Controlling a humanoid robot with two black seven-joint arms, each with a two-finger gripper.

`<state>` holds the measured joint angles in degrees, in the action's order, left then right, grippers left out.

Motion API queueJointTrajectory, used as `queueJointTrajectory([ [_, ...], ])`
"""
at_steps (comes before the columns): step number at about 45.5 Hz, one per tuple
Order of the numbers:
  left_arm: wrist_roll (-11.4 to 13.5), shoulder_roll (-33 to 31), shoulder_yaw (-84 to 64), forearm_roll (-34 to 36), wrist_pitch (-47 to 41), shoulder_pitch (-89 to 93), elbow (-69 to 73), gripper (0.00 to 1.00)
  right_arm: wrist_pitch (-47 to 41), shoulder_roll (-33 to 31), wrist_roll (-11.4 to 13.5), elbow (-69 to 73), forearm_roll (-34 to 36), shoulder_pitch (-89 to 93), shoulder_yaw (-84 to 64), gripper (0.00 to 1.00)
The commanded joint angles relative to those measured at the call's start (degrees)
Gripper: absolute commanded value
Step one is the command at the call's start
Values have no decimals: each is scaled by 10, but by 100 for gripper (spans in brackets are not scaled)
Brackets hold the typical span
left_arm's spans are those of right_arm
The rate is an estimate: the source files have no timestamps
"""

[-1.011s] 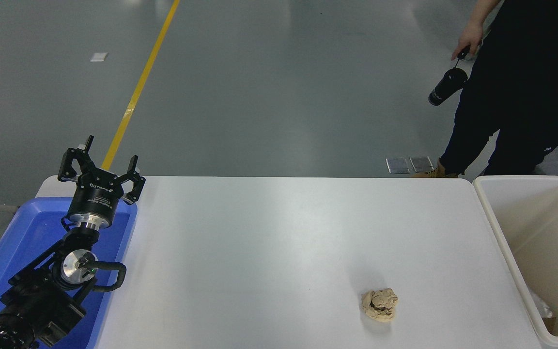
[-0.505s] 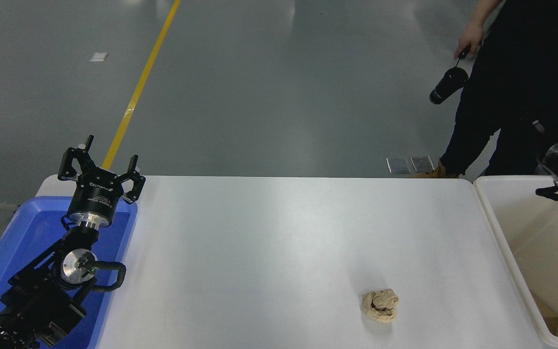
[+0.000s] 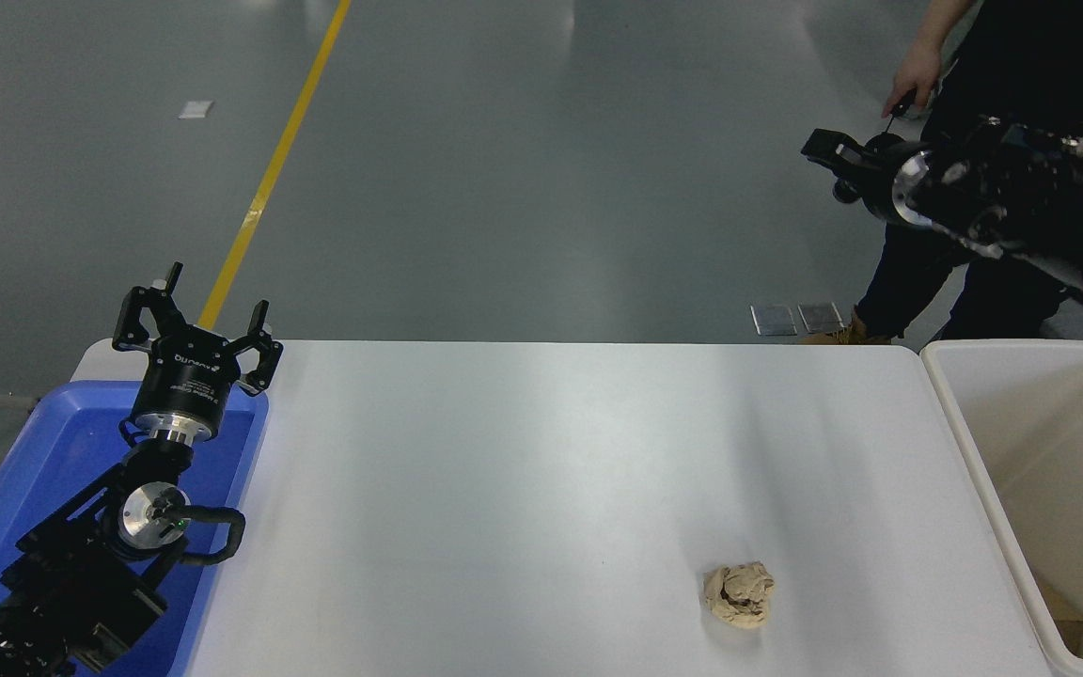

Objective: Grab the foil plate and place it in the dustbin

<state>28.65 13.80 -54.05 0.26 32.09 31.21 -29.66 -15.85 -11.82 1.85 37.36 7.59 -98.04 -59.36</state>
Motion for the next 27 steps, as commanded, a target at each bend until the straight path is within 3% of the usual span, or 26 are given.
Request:
queueJointTrajectory([
  [1,0,0,0,0,0,0,0,98,-132,8,0,128,0,-142,-68,100],
  [13,1,0,-1,0,-1,-1,0,98,-265,9,1,305,-1,-281,-101,100],
  [27,2,0,-1,0,-1,-1,0,98,-292,-5,1,464,-1,-381,-103,100],
])
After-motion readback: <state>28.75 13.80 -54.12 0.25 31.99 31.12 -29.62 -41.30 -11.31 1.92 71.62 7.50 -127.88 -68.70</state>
